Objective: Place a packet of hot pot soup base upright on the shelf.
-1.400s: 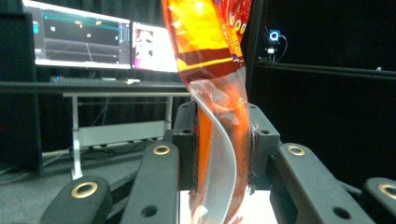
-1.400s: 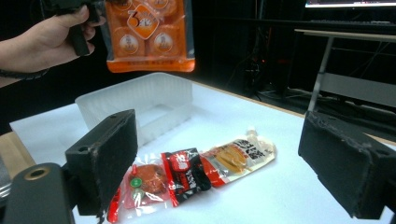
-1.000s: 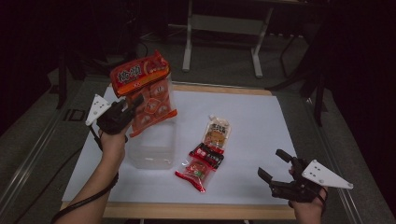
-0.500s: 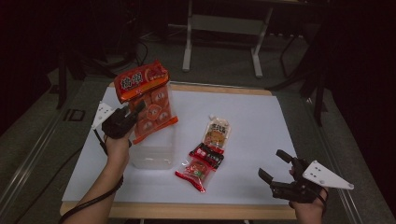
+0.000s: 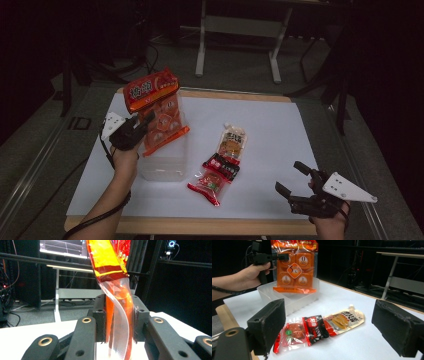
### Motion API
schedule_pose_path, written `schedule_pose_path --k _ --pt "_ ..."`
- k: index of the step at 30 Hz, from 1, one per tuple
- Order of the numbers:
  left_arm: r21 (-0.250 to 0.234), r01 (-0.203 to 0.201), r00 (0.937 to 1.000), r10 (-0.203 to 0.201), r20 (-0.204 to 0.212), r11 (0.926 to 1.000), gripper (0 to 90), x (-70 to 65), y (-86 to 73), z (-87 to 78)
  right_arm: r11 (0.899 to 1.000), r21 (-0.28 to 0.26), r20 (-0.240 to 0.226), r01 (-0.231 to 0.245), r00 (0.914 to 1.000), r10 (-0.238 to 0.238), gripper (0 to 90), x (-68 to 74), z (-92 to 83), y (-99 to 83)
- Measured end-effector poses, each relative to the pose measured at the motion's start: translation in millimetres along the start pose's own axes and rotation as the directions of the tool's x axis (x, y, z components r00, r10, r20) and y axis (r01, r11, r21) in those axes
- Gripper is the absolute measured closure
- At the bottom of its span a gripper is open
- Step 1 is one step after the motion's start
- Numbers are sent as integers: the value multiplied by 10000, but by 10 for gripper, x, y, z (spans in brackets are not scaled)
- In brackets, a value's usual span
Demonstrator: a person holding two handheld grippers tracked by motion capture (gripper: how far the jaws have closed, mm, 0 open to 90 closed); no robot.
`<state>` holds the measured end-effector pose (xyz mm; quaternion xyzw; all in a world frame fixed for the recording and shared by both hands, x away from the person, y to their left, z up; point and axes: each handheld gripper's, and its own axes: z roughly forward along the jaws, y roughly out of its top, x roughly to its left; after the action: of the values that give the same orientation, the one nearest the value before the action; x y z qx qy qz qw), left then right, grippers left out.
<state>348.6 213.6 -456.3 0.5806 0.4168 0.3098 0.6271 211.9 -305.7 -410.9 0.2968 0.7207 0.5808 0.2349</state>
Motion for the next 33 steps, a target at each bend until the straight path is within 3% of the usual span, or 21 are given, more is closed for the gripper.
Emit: schedule_pose_path --k 2,4,5,7,11,15,18,22,24,26,29,33 --pt "78 122 9999 -121 -54 9999 714 27 -4 2 10000 -6 -75 -15 10000 15 118 -2 8 -3" --pt "178 -97 9999 98 -36 9998 714 35 -2 10 10000 27 -133 0 9999 1 119 3 13 -5" --pt "506 -431 9991 430 14 9978 714 30 4 31 10000 38 -166 0 9999 0 119 5 14 -5" --pt "1073 -393 9991 372 220 9934 714 30 17 63 9999 103 -217 36 9998 -34 135 10 20 -5" --pt "1109 -713 9966 662 488 9913 713 -19 29 84 9999 115 -314 30 9995 -27 133 15 31 -10" --pt "1572 -738 9966 670 485 9848 712 -22 48 132 10000 69 -311 57 9995 -55 133 15 22 -8" --pt "1726 -699 9967 617 525 9825 709 5 45 139 10000 76 -317 45 9995 -42 133 12 15 -8" --pt "1955 -147 9994 82 338 9806 703 95 30 116 10000 90 -355 16 9994 -13 133 5 21 -15" --pt "2287 -436 9987 362 365 9725 691 112 -2 124 10000 89 -377 -6 9993 9 133 5 25 -15" --pt "2187 -519 9983 445 389 9744 679 120 -21 113 10000 87 -387 9 9993 -5 133 9 26 -13" --pt "2168 -273 9993 213 302 9758 667 150 -35 93 10000 94 -384 15 9993 -12 133 10 24 -11" --pt "2497 -123 9999 98 114 9682 607 180 -56 86 9999 137 -411 -23 9991 29 133 11 33 -22"
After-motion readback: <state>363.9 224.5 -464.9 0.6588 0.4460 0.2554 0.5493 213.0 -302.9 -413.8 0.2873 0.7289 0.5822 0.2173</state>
